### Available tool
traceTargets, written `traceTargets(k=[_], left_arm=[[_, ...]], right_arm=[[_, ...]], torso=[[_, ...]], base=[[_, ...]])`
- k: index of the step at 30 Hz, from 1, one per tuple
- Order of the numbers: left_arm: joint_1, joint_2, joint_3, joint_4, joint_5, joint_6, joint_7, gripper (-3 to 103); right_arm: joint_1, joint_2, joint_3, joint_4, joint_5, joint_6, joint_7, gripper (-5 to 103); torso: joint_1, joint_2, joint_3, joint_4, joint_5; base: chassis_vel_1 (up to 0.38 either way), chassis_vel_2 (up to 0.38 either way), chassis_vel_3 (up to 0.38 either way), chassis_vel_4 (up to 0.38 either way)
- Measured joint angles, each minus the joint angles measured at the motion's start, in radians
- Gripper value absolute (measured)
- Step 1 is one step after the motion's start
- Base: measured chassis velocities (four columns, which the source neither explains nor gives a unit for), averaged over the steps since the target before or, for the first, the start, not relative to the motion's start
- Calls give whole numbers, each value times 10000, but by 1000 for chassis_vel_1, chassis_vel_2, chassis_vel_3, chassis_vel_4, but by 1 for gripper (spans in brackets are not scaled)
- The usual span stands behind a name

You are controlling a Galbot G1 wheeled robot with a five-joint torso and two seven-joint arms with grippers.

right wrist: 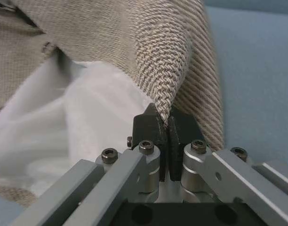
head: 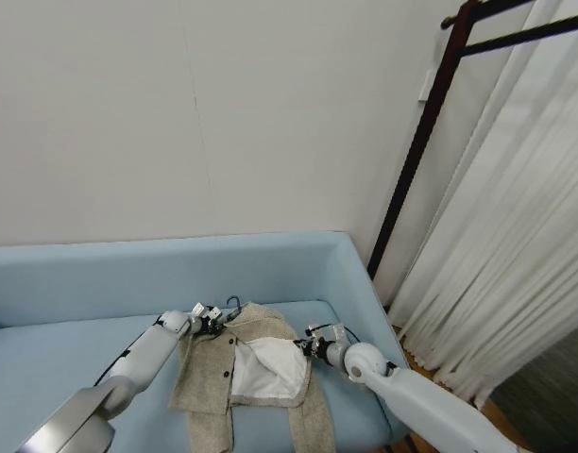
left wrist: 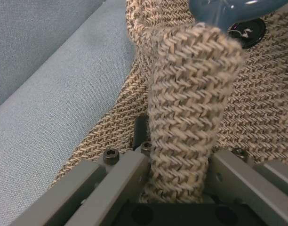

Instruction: Pick up the clothes from the sofa and hang them on the clothes hanger.

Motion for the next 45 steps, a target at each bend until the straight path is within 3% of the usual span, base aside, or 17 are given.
traceTargets(k=[6,24,31,36,39,42,44,45], left_arm=[[-31,-54,-1,70,12,-12,-10,4],[50,-11,-32,-123,30,-2,-41,4],[43,-15,-48,-161,28,16,-65,4],[66,2,-116,-233,11,27,-115,4],[87,-7,-181,-257,-3,44,-175,4],[165,13,-252,-395,-100,41,-312,4],[200,50,-255,-472,-137,41,-341,4],[237,95,-250,-554,-165,37,-372,4]], right_arm=[[-105,16,-650,1181,-851,51,-12,2],[134,700,-3629,1587,-2487,439,-11,-2],[184,942,-4132,1739,-2118,389,1027,24],[289,292,-3929,2397,-1637,378,1198,45],[335,3,-3875,2717,-1512,395,1298,51],[511,-244,-3329,3189,-880,318,1456,67],[655,-208,-3032,3151,-585,222,1458,67],[855,-101,-2703,2922,-292,165,1402,73]], torso=[[-1,0,0,3,-1],[1,-1,2,1,-2],[1,-2,2,2,-3],[1,-2,3,1,-3],[1,-1,3,0,-3],[1,-2,3,0,-3],[1,-1,3,-2,-4],[1,-1,3,-2,-3]], base=[[0,0,0,0],[0,0,0,0],[0,0,0,0],[0,0,0,0],[0,0,0,0],[0,0,0,0],[0,0,0,0],[0,0,0,0]])
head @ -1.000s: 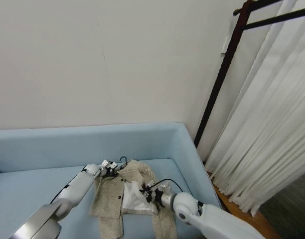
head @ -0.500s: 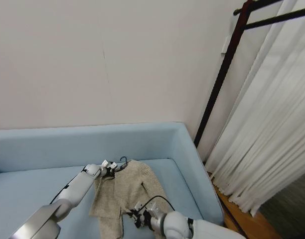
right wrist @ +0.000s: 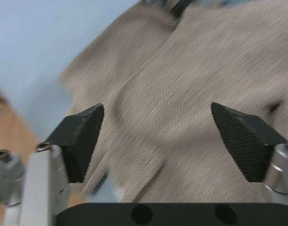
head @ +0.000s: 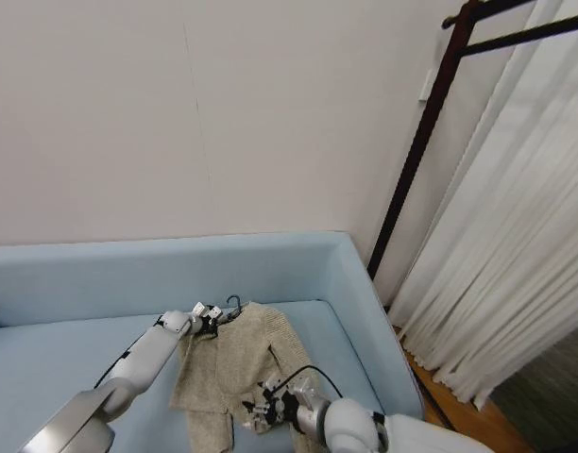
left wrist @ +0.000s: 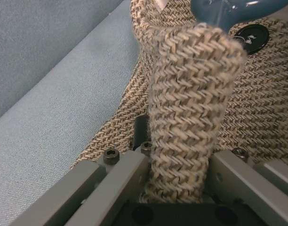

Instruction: Pick up the clothes from the sofa and hang them on the clothes hanger.

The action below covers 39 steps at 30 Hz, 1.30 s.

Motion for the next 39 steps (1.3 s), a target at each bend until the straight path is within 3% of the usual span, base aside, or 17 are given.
traceTargets(k=[2,3,4,5,8,10,19,26,39], left_arm=[[81,121,55,-196,-78,-1,-77,4],[99,155,78,-247,-106,7,-110,4],[142,221,120,-358,-167,31,-179,4],[142,221,120,-358,-167,31,-179,4],[210,302,193,-502,-256,76,-413,4],[217,302,250,-536,-340,102,-619,4],[160,175,422,-749,-673,257,-1328,4],[98,297,649,-988,-875,262,-1379,4],[125,411,682,-1136,-867,181,-1258,4]], right_arm=[[681,318,540,-941,524,-57,-546,84],[959,430,622,-1340,616,-75,-808,84],[1668,698,682,-2480,639,-81,-1548,89],[1668,698,682,-2480,639,-81,-1548,89],[3417,1459,251,-5156,169,65,-3283,99],[4090,1943,-161,-6293,8,196,-3691,100],[5014,3488,-1199,-8509,-393,249,-4344,100],[5332,4488,-1347,-10380,-1114,504,-4777,103],[5504,5195,-1570,-11760,-859,477,-5398,93]], torso=[[1,0,0,1,2],[1,0,0,1,0],[1,0,0,3,-1],[1,0,0,3,-1],[3,0,1,4,-3],[4,-1,2,5,1],[1,-1,0,5,0],[1,-1,0,4,0],[0,1,-1,5,2]], base=[[0,0,0,0],[0,0,0,0],[0,0,0,0],[0,0,0,0],[0,0,0,0],[0,0,0,0],[0,0,0,0],[0,0,0,0],[0,0,0,0]])
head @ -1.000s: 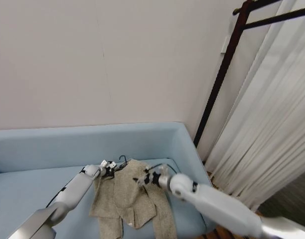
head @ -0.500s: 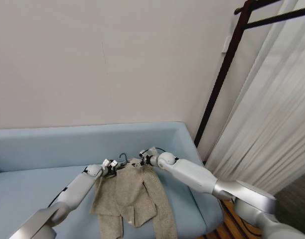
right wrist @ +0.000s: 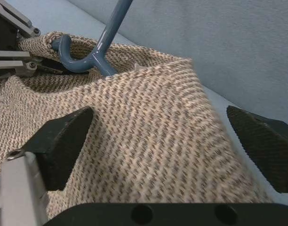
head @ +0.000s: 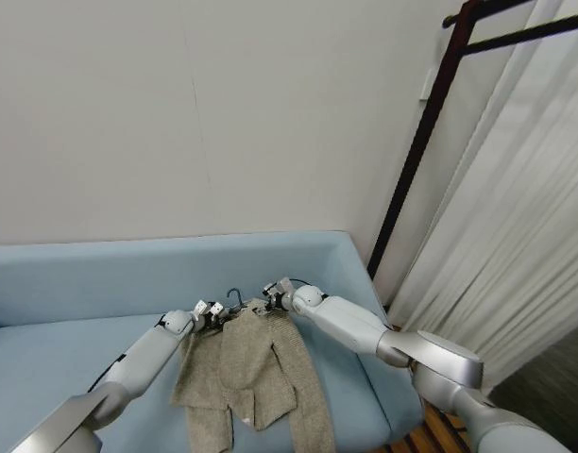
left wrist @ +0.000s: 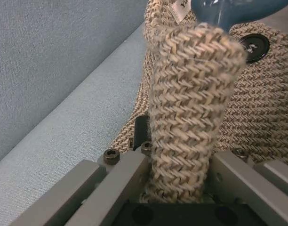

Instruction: Pick up the clothes from the sofa and hang them on the clothes hanger.

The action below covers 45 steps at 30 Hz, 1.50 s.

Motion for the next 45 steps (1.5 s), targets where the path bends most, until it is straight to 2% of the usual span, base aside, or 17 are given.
traceTargets(k=[3,12,15,18,22,24,27,28,30,32,35,45], left_arm=[[-17,18,43,-55,9,-5,15,4],[-29,95,50,-177,22,-14,43,4],[-19,138,50,-212,26,-21,48,4],[-10,165,50,-244,27,-34,86,4],[33,207,40,-311,29,-52,121,4],[51,224,31,-335,31,-62,132,4],[131,291,3,-422,34,-71,155,4],[131,291,3,-422,34,-71,155,4],[205,341,-27,-506,36,-81,156,4],[232,361,-45,-542,37,-87,151,4],[276,396,-84,-611,38,-123,145,4],[313,416,-163,-738,43,-116,126,4]], right_arm=[[32,136,-9,-186,-115,-20,-149,86],[84,242,-218,-353,-651,-16,-330,84],[84,309,-340,-366,-940,83,-324,76],[81,343,-460,-355,-1214,204,-280,74],[30,412,-547,-375,-1687,434,-157,58],[24,423,-552,-375,-1740,461,-95,58],[22,409,-593,-345,-1849,514,18,41],[22,409,-593,-345,-1849,514,18,41],[23,353,-631,-233,-1877,516,89,30],[23,317,-654,-168,-1898,515,111,30],[-10,186,-696,58,-1987,532,191,21],[-198,-95,-667,658,-2135,611,713,21]], torso=[[0,0,0,1,0],[0,0,0,-3,0],[0,0,0,-2,0],[0,0,0,-2,0],[0,0,0,-2,0],[0,0,0,-2,0],[0,1,0,-2,0],[0,1,0,-2,0],[0,0,0,-1,0],[0,0,-1,-1,0],[-1,0,0,-1,0],[-1,0,0,-2,1]], base=[[0,0,0,0],[0,0,0,0],[0,0,0,0],[0,0,0,0],[0,0,0,0],[0,0,0,0],[0,0,0,0],[0,0,0,0],[0,0,0,0],[0,0,0,0],[0,0,0,0],[0,0,0,0]])
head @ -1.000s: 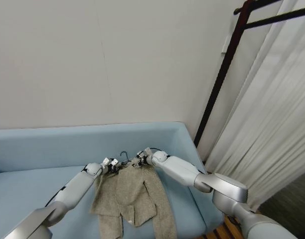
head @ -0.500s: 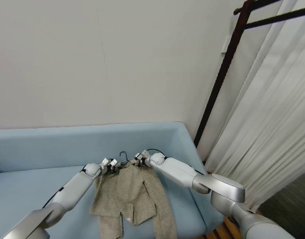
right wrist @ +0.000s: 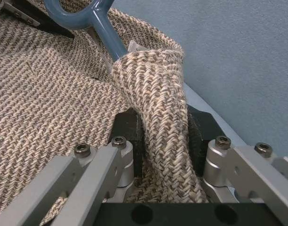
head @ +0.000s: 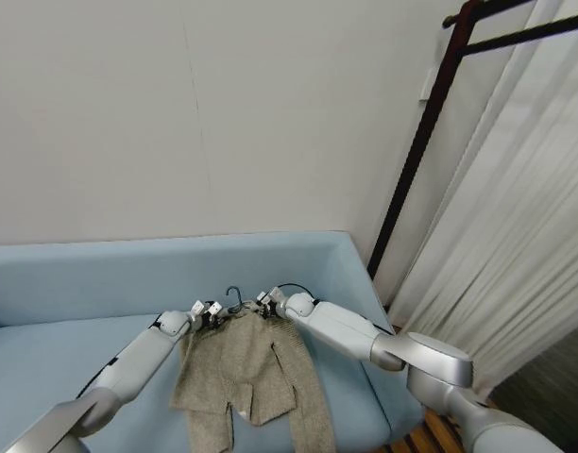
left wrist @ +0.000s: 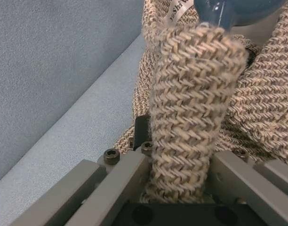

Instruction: Pick up the clothes from the sofa and hang them on the clothes hanger.

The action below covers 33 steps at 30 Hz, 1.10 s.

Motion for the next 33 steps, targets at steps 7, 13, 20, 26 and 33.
traceTargets(k=[7,13,20,26,33], left_arm=[[87,2,-6,-132,-272,-92,-378,7],[120,31,-18,-177,-480,-236,-512,23],[266,235,-190,-685,-929,-297,-645,55],[459,413,-469,-1322,-1346,-311,-711,77],[720,771,-756,-2264,-1839,-300,-857,99]], right_arm=[[-140,-153,103,291,-102,157,309,21],[-260,-300,211,473,-258,336,460,21],[-494,-548,623,855,-317,570,819,20],[-656,-791,780,1235,-472,829,979,19],[-839,-944,1018,1594,-777,1085,1069,17]], torso=[[0,0,0,0,0],[0,0,0,0,0],[0,1,0,0,0],[1,0,0,-1,0],[0,0,0,1,-1]], base=[[0,0,0,0],[0,0,0,0],[0,0,0,0],[0,0,0,0],[0,0,0,0]])
